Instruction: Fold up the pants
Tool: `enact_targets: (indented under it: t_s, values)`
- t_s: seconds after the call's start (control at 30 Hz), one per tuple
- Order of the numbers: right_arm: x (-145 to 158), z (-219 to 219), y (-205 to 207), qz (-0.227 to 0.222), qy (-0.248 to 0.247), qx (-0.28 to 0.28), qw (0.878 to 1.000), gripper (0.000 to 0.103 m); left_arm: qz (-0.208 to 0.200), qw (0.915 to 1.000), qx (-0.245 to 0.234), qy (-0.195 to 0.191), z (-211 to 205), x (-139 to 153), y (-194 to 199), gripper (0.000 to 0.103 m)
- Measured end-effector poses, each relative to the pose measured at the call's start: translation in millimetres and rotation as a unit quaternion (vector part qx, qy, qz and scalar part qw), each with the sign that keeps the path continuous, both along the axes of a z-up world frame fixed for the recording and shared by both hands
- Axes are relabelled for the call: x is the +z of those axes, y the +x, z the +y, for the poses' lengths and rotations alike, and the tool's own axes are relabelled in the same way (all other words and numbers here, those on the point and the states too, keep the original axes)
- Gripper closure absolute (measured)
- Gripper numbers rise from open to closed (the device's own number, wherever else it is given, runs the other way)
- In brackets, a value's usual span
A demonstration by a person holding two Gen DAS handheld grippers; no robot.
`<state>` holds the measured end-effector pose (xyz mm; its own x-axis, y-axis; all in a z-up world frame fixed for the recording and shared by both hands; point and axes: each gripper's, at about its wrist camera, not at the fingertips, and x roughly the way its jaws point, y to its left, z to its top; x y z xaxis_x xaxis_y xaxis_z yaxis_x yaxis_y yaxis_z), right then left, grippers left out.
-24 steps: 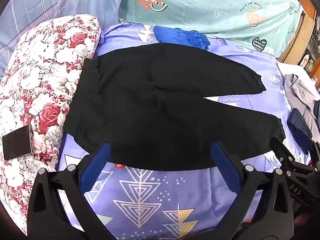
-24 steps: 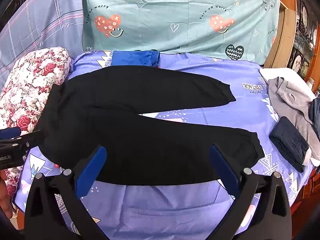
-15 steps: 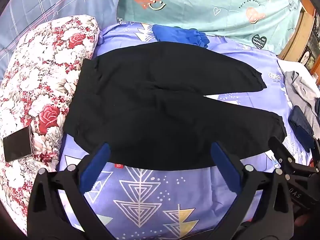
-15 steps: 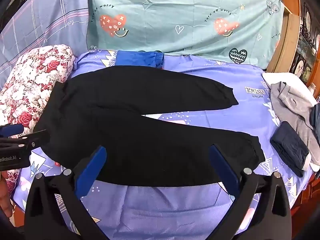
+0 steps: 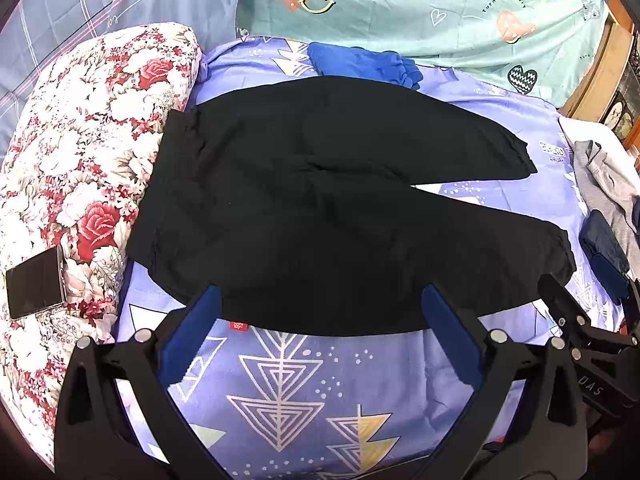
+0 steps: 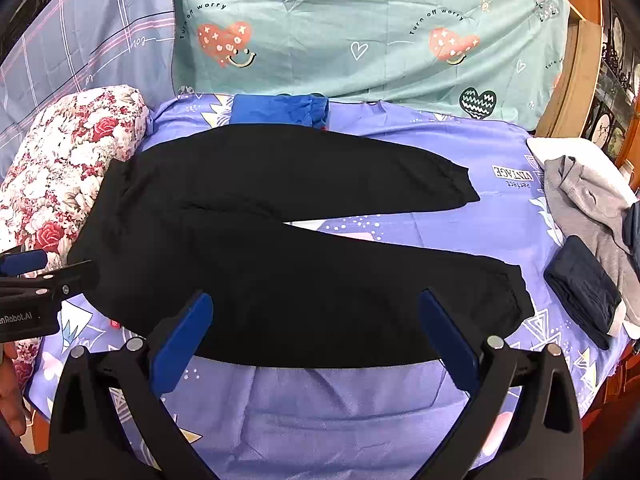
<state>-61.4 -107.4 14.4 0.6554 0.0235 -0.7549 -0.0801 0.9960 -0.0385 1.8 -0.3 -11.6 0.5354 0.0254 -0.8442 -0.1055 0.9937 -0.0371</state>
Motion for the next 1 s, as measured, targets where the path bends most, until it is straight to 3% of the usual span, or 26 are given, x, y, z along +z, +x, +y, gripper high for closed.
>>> enact_targets:
  t_s: [1.0]
  values:
    - [-1.7, 3.5, 3.5, 0.009, -0.002, 0.006, 1.0, 0.001, 0.006, 1.0, 0.002, 0.004, 2.3, 2.1, 5.3, 0.002]
